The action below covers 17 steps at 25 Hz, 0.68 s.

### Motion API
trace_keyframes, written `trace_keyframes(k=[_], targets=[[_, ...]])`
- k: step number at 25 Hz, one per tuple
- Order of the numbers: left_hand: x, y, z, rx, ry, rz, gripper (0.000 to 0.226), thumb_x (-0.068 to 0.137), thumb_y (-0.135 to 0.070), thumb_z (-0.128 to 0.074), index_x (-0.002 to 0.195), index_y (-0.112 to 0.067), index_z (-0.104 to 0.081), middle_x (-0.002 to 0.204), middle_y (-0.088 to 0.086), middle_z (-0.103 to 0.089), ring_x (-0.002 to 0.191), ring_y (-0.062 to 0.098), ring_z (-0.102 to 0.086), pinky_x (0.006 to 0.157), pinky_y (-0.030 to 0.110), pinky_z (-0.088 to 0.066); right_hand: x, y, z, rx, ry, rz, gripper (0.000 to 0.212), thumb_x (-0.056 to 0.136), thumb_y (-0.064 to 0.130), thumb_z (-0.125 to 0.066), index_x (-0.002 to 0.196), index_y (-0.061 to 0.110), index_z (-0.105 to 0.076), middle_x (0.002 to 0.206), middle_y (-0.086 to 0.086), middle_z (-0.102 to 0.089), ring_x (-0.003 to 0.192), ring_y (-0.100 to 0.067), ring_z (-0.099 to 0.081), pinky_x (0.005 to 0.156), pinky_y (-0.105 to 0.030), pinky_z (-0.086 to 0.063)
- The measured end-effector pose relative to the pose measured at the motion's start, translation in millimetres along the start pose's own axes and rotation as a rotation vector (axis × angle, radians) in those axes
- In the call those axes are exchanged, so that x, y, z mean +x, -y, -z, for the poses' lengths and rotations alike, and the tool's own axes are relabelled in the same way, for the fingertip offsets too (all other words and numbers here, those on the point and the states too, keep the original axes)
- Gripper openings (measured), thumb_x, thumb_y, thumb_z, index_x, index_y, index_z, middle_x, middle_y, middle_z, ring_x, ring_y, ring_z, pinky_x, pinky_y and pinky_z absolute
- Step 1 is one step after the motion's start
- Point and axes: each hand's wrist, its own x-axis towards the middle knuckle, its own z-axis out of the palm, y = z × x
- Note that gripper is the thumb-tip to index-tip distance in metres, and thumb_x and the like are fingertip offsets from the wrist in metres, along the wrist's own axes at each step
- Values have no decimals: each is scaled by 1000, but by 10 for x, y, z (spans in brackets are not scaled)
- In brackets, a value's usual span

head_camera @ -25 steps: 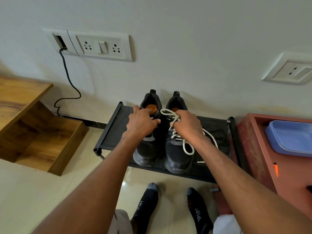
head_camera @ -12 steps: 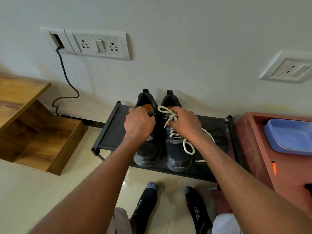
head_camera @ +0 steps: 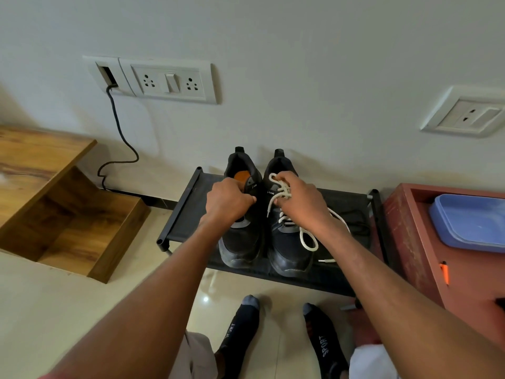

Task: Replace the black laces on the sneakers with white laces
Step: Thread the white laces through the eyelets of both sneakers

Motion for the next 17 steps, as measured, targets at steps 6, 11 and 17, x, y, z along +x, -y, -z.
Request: trace_keyframes(k=[6, 11, 17], targets=[[-171, -189, -64, 196, -111, 49, 25, 86, -22, -65, 105, -5, -64, 119, 12, -46, 88, 32, -55, 68, 38, -46, 34, -10, -29, -34, 17, -100, 64, 90, 32, -78, 146, 25, -47, 118, -5, -68, 105, -30, -67, 82, -39, -53], [-172, -253, -286, 305, -164, 50, 31, 89, -25, -68, 112, -4, -66, 129, 14, -42, 105, 36, -55, 68, 39, -45, 97, -27, -23, 59, -50, -107, 56, 89, 35, -80, 139, 30, -56, 117, -1, -71, 100, -25, -68, 80, -36, -53], [-215, -272, -290, 286, -207, 34, 28, 95, -26, -69, 114, -5, -66, 137, 12, -40, 117, 35, -47, 71, 37, -41, 99, -3, 49, 143, -55, -61, 29, 92, 34, -77, 119, 26, -70, 110, 2, -73, 98, -18, -68, 84, -34, -53]])
